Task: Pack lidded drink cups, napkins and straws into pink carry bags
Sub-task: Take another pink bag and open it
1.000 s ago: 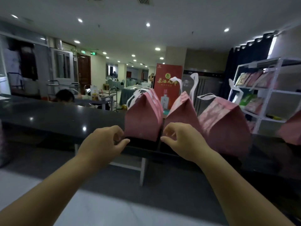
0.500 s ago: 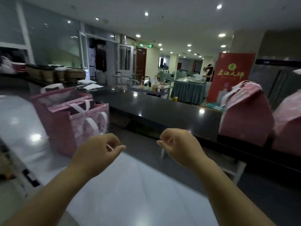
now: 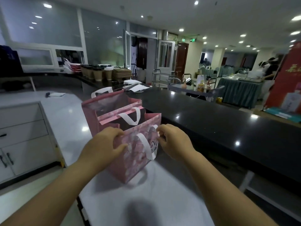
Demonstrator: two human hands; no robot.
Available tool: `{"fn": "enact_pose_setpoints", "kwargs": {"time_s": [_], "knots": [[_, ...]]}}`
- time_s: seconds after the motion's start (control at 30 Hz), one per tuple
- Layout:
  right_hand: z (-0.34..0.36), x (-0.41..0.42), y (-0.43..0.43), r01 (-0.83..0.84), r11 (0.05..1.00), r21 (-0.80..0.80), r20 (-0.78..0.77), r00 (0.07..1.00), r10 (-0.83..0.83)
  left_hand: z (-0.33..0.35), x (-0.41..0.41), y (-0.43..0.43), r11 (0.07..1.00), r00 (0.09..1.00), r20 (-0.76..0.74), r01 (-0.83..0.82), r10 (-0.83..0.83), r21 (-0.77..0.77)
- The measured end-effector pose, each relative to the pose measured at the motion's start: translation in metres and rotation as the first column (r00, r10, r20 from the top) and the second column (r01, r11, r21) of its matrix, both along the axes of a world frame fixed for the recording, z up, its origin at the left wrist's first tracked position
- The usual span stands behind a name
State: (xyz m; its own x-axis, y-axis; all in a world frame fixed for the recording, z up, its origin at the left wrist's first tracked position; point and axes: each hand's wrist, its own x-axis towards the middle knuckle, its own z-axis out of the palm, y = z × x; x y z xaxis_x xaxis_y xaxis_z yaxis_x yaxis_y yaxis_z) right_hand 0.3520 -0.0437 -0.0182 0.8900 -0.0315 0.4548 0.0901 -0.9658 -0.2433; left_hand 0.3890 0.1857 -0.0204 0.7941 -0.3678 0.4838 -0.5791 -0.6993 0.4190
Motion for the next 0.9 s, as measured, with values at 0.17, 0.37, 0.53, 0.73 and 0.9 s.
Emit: {"fn": "enact_pose_setpoints", "kwargs": {"time_s": [0.17, 0.37, 0.53, 0.73, 0.9], "knots": [[-0.010, 0.077, -0.001, 0.031, 0.993, -0.115, -0.067, 0.997, -0.038, -0.013, 0.056, -0.012, 0.988, 0.999, -0.052, 0.008, 0.000, 0.152], [-0.021, 0.113, 0.000, 0.056, 0.976, -0.209, -0.172, 0.981, -0.093, -0.024, 0.081, -0.009, 0.986, 0.989, -0.074, 0.132, -0.124, 0.103], [-0.021, 0.098, 0.004, 0.195, 0.948, -0.253, -0.035, 0.977, -0.210, -0.026, 0.080, 0.003, 0.967, 0.966, -0.038, 0.255, -0.254, 0.009], [-0.023, 0.026, 0.021, 0.269, 0.945, -0.188, 0.108, 0.962, -0.252, -0.029, 0.065, 0.026, 0.911, 0.913, 0.077, 0.406, -0.402, -0.063], [-0.018, -0.061, 0.044, 0.337, 0.925, -0.177, 0.207, 0.931, -0.300, -0.022, 0.037, 0.034, 0.816, 0.817, 0.112, 0.574, -0.565, -0.064]]}}
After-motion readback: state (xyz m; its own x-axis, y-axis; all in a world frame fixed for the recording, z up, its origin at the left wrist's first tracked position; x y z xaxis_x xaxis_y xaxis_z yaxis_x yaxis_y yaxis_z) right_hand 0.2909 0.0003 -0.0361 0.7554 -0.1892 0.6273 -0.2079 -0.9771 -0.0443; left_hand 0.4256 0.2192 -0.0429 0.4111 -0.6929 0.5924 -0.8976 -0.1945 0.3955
